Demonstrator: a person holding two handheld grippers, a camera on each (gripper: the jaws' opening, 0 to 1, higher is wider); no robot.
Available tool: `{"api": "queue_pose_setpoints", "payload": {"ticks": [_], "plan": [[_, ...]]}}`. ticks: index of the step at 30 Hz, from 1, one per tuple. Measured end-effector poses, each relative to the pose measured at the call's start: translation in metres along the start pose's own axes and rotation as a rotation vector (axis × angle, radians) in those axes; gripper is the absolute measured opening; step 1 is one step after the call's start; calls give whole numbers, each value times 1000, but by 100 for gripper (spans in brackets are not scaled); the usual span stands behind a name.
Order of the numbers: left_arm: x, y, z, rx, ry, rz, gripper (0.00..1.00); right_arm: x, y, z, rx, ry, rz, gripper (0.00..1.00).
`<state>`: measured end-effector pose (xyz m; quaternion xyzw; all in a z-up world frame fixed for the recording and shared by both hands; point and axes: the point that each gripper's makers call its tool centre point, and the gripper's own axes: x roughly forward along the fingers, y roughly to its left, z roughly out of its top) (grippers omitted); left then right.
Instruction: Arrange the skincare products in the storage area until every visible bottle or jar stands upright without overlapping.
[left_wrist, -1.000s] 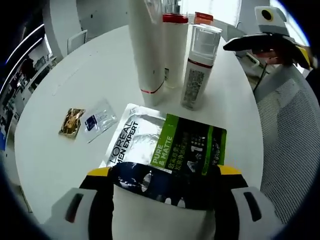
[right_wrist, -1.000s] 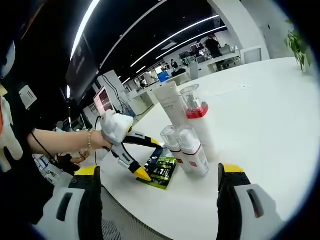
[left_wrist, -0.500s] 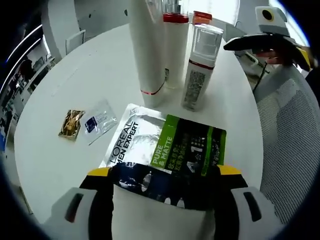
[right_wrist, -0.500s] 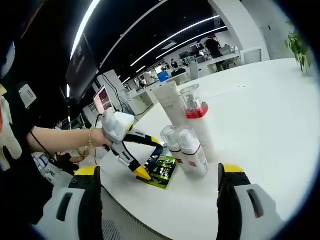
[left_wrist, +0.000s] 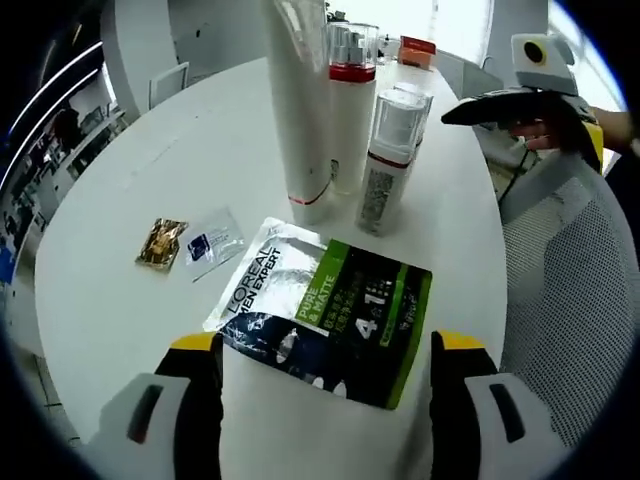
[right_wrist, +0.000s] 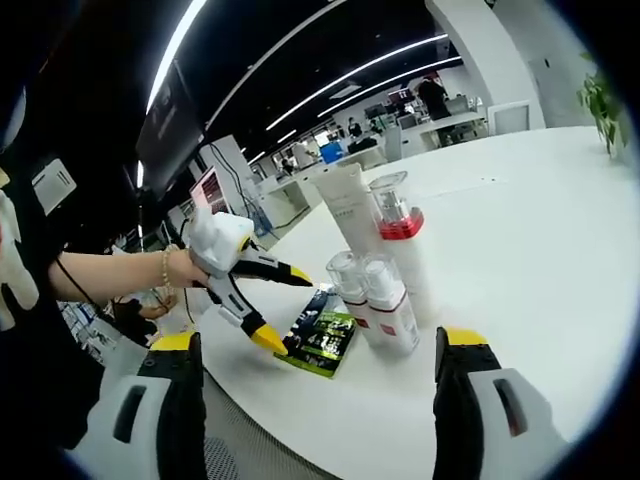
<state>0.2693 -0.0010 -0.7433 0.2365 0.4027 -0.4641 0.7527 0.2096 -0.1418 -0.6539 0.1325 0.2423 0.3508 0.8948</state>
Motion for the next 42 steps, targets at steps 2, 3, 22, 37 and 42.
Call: {"api": "queue_pose_setpoints", "payload": {"ticks": [2,3,22,37,42], "plan": [[-2,-2,-2,-9,-7,5,82,0,0,0,-5,2,4,96],[-5,-4,-3,-20,-10,6,82,1,1,0,-6,2,5,96],[-44,-36,-14,-234,-186,16,93,-10,4,8,-47,-14,11,95],[-73,-48,-39,-382,-255,105,99,-16,10,11,-72,-26,22,95],[-87,-49,-42,-431,-316,144,98,-17,12,12,-78,-29,22,95]]}}
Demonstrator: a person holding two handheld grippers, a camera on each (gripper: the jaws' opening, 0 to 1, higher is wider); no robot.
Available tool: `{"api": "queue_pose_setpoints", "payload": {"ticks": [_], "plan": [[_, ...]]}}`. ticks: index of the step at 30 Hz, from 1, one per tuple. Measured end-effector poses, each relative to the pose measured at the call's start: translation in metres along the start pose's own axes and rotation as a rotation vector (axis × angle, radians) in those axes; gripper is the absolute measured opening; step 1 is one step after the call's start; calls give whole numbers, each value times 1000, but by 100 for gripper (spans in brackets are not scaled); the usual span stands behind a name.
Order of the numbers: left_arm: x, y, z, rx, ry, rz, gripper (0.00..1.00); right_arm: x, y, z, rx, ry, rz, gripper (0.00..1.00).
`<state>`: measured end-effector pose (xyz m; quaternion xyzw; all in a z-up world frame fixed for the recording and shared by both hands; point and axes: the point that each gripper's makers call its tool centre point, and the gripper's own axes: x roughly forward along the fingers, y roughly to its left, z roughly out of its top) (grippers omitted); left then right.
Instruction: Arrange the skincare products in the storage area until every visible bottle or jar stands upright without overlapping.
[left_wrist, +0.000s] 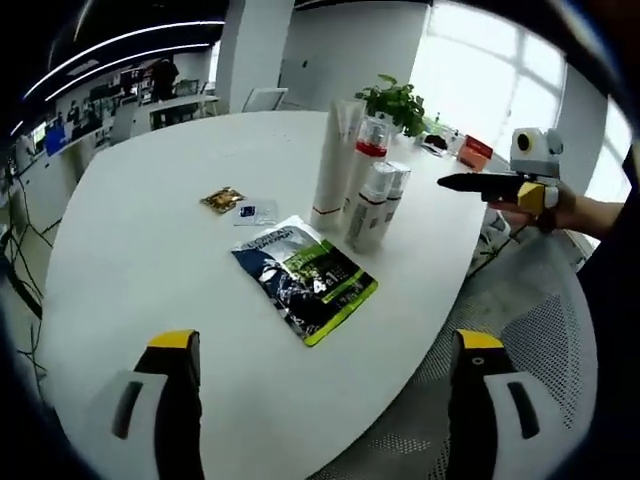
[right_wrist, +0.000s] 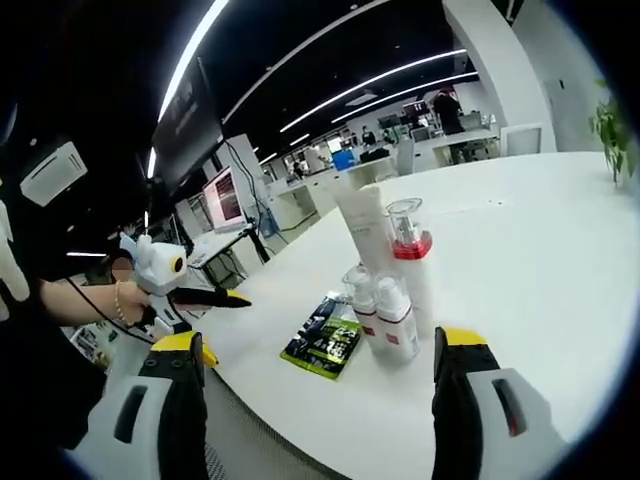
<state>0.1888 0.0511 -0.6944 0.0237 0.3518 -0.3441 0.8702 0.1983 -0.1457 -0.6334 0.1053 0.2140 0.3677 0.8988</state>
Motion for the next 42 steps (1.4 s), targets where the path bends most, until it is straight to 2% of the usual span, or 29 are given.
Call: {"api": "queue_pose_setpoints", "payload": {"ticks": [4,11,16,25,28,31,33,36,42], "plan": [[-10,-3,-1,-37,-42,33,98,1,1,-1,-14,6,4,95],[-17,-7,-11,-52,-16,43,98,0,3,-2,-26,9,10,95],[-17,-10,-5,-48,-18,42,98,-1,2,-2,-33,5,9,94],[-14,-8,-7,-46,2,35,97,-2,3,-3,-32,10,12,94],[-13,-8,-4,-44,0,31,97,-2,3,-5,-35,16,9,94],[-14,-10,8,-55,-48,22,98,-3,1,-5,-29,16,5,94],[-12,-8,14,-44,-50,20,98,-3,0,-6,-24,16,3,94],[-5,5,19,-17,-41,30,98,-4,0,-6,-22,16,0,93],[11,13,33,27,-3,38,96,-2,0,-10,-34,32,1,93]]}}
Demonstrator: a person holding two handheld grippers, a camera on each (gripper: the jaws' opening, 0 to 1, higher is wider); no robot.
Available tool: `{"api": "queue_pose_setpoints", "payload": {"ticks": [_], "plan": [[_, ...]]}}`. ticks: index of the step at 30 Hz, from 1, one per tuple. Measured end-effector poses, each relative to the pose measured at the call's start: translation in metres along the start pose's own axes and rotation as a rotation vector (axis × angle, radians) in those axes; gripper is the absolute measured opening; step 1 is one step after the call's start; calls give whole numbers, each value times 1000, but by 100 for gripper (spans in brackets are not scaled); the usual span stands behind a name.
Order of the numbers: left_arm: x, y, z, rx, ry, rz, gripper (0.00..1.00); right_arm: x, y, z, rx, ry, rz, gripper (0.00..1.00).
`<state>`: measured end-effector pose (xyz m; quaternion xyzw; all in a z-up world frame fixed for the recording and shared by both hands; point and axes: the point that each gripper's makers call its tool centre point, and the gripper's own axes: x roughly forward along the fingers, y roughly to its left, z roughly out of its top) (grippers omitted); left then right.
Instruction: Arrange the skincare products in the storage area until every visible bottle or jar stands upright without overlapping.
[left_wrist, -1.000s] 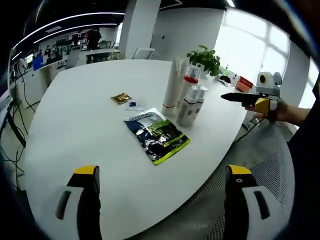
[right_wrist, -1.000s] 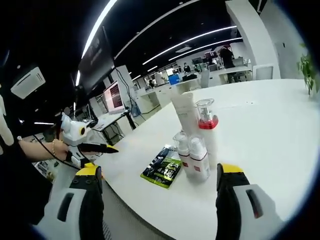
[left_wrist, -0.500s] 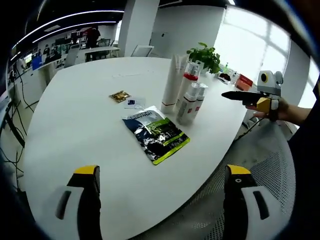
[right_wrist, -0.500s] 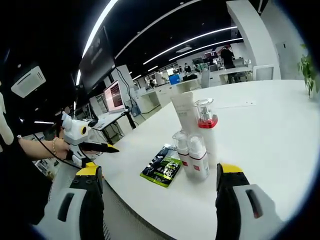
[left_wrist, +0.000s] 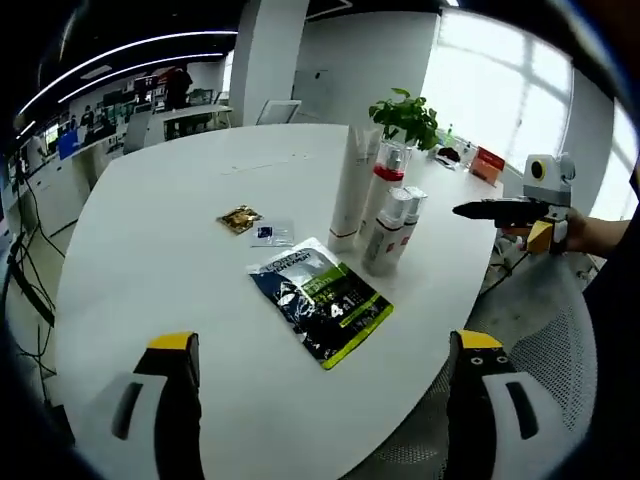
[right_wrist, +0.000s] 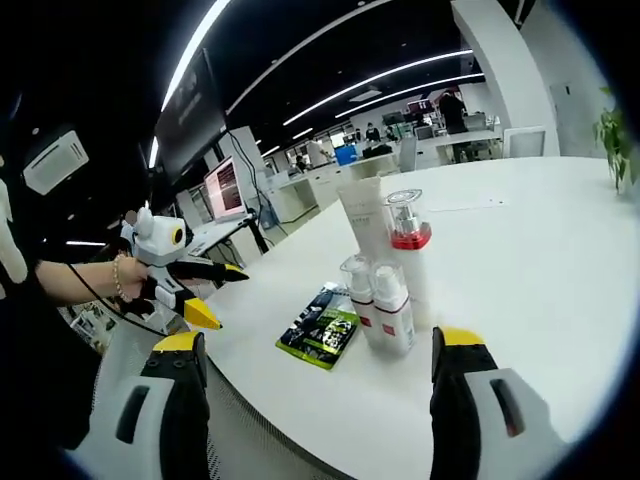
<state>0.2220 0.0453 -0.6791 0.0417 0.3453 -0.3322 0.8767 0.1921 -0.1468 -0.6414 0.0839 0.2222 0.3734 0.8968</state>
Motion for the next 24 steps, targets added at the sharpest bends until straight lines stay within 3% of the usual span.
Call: {"api": "queue_pose_setpoints", "payload": {"ticks": [10,17,24], "plan": [[31,0,13,36,68,-29,89,-1,-9,1,32,-11,-18,93],[62,19,30,41,99,-30,85,-1,-9,-1,43,-4,-23,92],[93,33,36,59,141,-2,83,-1,-14,-3,56,-1,-39,91]]}}
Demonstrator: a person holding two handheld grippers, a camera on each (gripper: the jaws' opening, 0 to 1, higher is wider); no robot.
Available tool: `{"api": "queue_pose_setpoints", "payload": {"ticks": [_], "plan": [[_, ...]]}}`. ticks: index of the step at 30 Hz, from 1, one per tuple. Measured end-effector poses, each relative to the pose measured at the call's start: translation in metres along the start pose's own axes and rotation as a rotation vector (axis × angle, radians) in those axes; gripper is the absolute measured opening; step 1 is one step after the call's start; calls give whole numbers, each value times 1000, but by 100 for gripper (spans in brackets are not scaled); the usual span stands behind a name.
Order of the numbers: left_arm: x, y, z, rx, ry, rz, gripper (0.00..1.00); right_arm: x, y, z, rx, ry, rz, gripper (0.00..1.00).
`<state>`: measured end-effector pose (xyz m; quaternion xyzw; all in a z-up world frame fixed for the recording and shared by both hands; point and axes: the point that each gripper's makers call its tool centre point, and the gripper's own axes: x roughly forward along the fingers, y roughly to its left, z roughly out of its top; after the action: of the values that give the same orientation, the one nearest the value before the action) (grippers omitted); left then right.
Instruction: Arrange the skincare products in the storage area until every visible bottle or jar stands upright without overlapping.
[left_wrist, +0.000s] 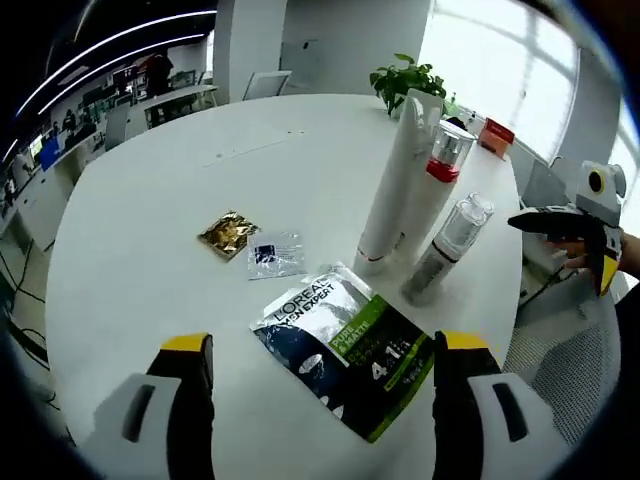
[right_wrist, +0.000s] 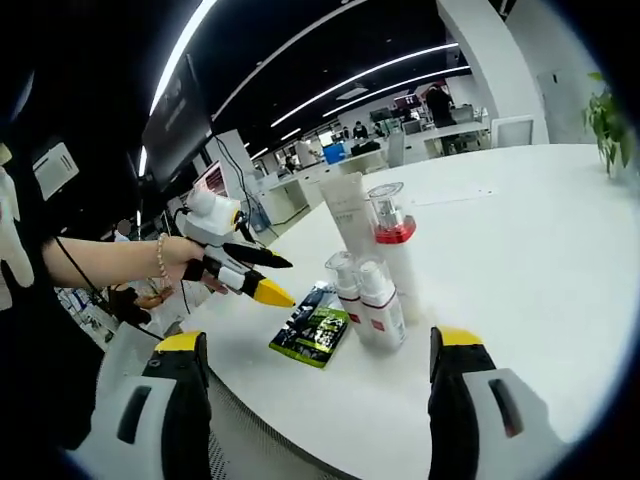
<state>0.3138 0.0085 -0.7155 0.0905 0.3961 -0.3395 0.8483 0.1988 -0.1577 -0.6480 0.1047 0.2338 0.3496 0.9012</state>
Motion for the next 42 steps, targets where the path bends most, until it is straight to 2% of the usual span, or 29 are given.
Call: {"api": "queue_pose_setpoints", "payload": {"ticks": [4,11,14,20,24,26,34,38,42], "plan": [[13,4,7,6,12,17,80,0,-2,-1,6,4,-9,91],[42,22,13,2,46,46,76,-1,-10,-1,45,-7,-31,91],[49,31,21,6,48,59,73,-1,-11,-1,51,-5,-38,90],[63,37,27,28,50,78,70,-1,-12,-3,43,6,-42,90],[78,46,38,34,55,93,65,0,-13,-3,52,4,-53,91],[82,44,45,19,51,97,64,0,-14,-2,59,0,-58,91],[98,47,50,19,65,119,58,-2,-18,-2,72,-6,-76,91],[100,44,46,23,76,126,54,-3,-17,-1,72,-5,-81,91],[103,50,43,25,88,132,52,-4,-17,0,77,-7,-87,91]]}}
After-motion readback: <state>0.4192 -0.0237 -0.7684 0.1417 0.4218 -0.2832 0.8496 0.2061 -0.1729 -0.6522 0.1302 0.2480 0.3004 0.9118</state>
